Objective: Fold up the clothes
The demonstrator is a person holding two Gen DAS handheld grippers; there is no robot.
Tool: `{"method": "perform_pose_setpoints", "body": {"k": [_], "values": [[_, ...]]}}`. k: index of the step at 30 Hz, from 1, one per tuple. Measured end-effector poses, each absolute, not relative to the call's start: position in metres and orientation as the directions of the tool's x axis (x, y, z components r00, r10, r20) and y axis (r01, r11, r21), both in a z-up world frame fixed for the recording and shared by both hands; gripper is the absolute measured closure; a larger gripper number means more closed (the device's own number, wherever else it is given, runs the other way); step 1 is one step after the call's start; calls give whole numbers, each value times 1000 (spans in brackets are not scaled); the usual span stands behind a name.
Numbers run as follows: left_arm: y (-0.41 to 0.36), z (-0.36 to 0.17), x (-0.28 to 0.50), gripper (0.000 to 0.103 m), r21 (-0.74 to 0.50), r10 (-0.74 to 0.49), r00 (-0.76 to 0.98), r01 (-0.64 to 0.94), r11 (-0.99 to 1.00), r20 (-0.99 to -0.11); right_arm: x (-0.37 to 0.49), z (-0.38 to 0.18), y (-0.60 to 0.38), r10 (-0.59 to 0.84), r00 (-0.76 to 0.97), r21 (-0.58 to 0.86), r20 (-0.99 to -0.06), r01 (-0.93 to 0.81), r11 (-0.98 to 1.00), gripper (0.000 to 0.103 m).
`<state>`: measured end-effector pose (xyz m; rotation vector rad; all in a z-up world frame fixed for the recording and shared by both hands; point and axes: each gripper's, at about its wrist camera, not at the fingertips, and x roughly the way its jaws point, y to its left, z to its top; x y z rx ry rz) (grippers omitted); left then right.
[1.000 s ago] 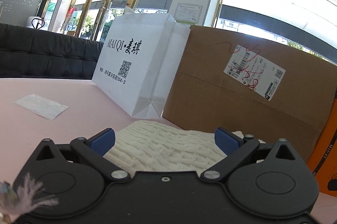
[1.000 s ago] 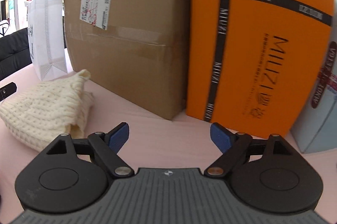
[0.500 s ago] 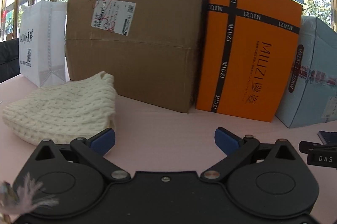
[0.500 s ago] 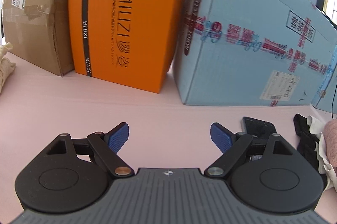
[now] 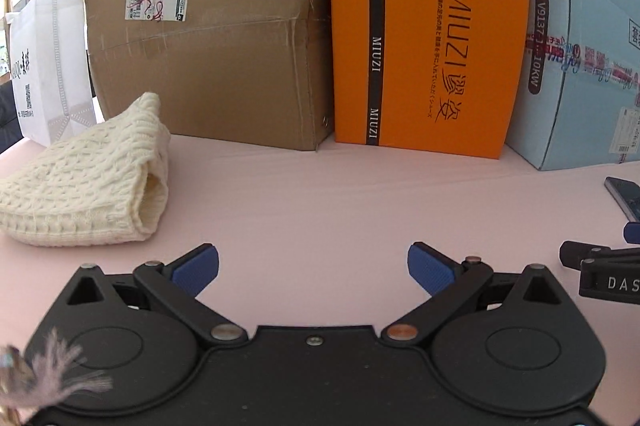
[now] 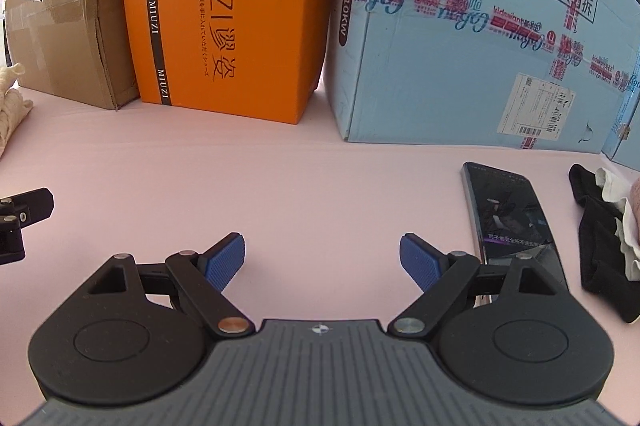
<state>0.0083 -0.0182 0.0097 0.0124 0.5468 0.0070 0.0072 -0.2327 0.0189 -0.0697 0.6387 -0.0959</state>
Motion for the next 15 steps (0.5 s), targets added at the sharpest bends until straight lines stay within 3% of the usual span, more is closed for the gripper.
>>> {"method": "perform_pose_setpoints", "body": {"k": [10, 15], "values": [[-19, 0, 18, 0, 30, 29, 813, -14, 999, -581, 10, 13, -237, -96, 798, -62, -595, 74, 995, 18], [-18, -2, 20, 0, 26, 25, 801, -12, 1000, -599, 12, 12, -238, -106, 795, -58, -597, 89, 994, 11]]}}
